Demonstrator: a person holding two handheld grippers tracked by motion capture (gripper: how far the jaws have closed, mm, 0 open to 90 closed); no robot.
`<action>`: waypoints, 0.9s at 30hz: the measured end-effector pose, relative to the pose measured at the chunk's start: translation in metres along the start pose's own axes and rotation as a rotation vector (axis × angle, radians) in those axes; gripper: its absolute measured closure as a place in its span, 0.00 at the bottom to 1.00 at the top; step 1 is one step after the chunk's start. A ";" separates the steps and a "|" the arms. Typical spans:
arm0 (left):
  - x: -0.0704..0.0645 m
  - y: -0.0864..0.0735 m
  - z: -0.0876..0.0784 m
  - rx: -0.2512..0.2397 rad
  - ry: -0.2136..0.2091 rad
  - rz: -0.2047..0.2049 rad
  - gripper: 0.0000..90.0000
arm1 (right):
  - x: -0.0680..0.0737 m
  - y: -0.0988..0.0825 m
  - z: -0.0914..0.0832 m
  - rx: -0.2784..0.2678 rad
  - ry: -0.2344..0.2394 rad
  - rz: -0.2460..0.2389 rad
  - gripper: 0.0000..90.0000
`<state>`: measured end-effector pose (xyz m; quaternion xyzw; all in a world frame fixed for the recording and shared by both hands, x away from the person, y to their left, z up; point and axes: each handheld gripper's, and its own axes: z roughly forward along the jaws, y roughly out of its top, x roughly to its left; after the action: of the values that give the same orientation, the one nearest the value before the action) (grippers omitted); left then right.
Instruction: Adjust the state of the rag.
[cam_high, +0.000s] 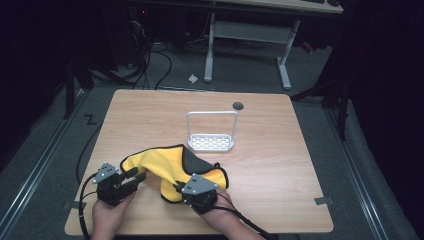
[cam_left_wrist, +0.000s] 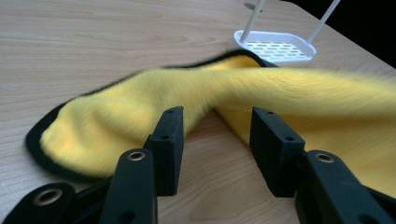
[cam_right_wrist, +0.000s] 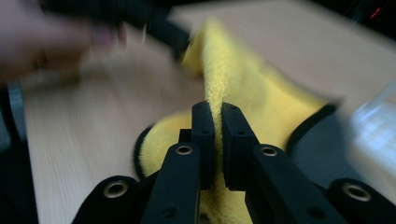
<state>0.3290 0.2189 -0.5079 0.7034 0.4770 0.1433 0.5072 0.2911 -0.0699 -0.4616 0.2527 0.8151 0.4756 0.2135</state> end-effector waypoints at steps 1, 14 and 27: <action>-0.001 0.000 0.001 0.005 -0.002 0.005 0.61 | -0.008 0.005 -0.008 -0.041 -0.034 0.022 0.95; -0.038 -0.003 0.014 0.063 -0.052 0.084 0.63 | -0.067 -0.066 0.025 0.294 -0.159 0.081 0.95; -0.080 -0.008 0.050 0.108 -0.044 0.196 0.44 | -0.055 -0.068 0.021 0.273 -0.134 0.111 0.94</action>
<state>0.3182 0.1251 -0.5143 0.7761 0.4015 0.1507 0.4624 0.3323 -0.1183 -0.5258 0.3549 0.8409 0.3537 0.2044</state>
